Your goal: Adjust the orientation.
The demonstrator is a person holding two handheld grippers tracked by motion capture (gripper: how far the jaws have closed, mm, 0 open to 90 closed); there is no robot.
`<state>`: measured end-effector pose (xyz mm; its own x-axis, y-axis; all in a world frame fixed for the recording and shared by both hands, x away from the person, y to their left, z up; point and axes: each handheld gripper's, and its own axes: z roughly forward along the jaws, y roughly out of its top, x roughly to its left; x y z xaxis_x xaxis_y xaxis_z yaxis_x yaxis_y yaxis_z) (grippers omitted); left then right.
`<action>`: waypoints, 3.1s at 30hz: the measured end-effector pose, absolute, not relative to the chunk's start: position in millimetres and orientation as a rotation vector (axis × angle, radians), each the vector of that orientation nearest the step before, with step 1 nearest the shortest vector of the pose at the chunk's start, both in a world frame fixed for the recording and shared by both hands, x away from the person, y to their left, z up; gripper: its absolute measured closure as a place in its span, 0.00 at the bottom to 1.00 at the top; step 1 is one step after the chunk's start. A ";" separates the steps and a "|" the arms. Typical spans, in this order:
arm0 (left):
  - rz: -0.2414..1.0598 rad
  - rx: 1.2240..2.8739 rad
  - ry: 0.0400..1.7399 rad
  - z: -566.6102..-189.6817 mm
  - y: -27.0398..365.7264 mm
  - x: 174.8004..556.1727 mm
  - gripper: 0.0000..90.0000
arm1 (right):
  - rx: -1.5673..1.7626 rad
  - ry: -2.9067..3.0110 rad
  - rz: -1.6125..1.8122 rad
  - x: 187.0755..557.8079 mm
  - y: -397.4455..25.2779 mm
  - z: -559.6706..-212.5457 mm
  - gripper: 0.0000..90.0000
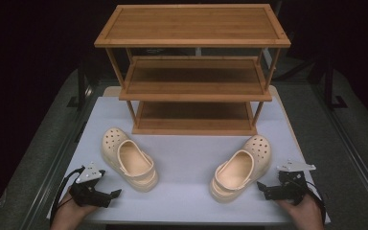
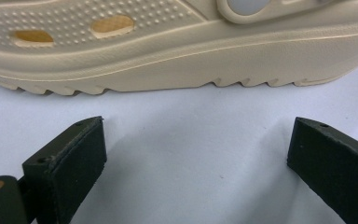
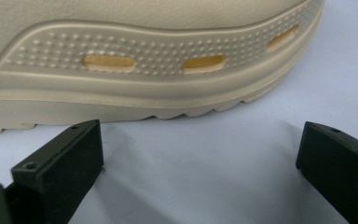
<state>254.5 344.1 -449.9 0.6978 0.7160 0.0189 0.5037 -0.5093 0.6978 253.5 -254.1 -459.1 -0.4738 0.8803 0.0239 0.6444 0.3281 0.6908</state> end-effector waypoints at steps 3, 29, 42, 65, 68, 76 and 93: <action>0.401 2.220 0.930 -449.7 344.0 254.5 0.04 | 1.354 2.243 0.923 253.6 -254.3 -459.3 0.00; 0.397 2.160 1.088 -410.6 373.7 296.0 1.00 | 1.355 2.243 0.923 253.9 -254.3 -459.4 0.00; 0.511 2.071 1.170 -392.8 389.3 363.0 1.00 | 1.353 2.241 0.926 254.0 -254.6 -459.7 0.00; 0.460 2.088 1.177 -407.1 372.8 412.1 1.00 | 1.354 2.241 0.928 254.1 -254.6 -459.8 0.00; 0.430 2.100 1.129 -407.3 356.2 408.5 1.00 | 1.354 2.241 0.928 254.0 -254.6 -459.8 0.00; 0.382 2.132 1.037 -408.3 320.9 396.9 1.00 | 1.354 2.241 0.928 254.0 -254.6 -459.8 0.00; 0.419 2.106 1.018 -397.8 328.8 357.7 1.00 | 1.354 2.240 0.929 253.9 -254.7 -459.7 0.00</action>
<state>357.7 328.8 -397.8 0.6305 0.7757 -0.0282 0.5316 -0.4050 0.7439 253.9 -254.7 -459.7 -0.4751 0.8795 0.0280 0.6413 0.3242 0.6954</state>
